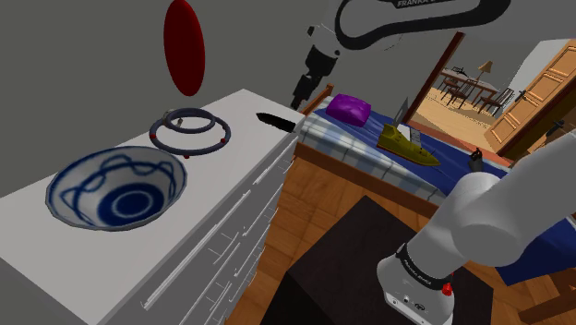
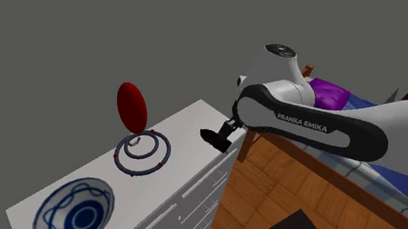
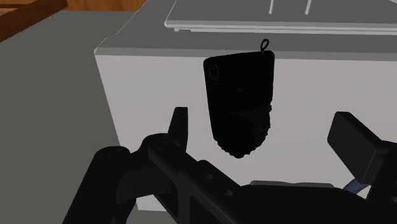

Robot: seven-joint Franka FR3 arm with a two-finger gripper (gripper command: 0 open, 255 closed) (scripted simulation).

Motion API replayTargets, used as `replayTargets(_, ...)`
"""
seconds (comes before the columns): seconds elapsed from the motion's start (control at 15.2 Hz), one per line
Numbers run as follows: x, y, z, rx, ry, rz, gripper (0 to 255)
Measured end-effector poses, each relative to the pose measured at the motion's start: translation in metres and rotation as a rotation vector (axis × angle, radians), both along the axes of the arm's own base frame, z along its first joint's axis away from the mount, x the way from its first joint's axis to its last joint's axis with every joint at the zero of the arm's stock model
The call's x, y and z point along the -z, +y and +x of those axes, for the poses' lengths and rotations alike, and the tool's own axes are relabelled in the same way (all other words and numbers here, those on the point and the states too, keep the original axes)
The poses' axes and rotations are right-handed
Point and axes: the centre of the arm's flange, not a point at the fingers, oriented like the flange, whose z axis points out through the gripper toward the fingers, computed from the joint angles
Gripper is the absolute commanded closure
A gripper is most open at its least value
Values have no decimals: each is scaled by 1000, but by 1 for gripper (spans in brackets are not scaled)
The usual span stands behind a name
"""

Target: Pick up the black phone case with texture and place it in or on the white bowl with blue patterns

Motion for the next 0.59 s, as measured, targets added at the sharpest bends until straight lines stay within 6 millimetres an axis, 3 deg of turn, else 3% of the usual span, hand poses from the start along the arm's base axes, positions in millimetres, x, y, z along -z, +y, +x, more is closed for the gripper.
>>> replayTargets(0.26,34,12,41,-83,-8,1,0)
replayTargets(0.59,63,19,51,-102,-9,2,0)
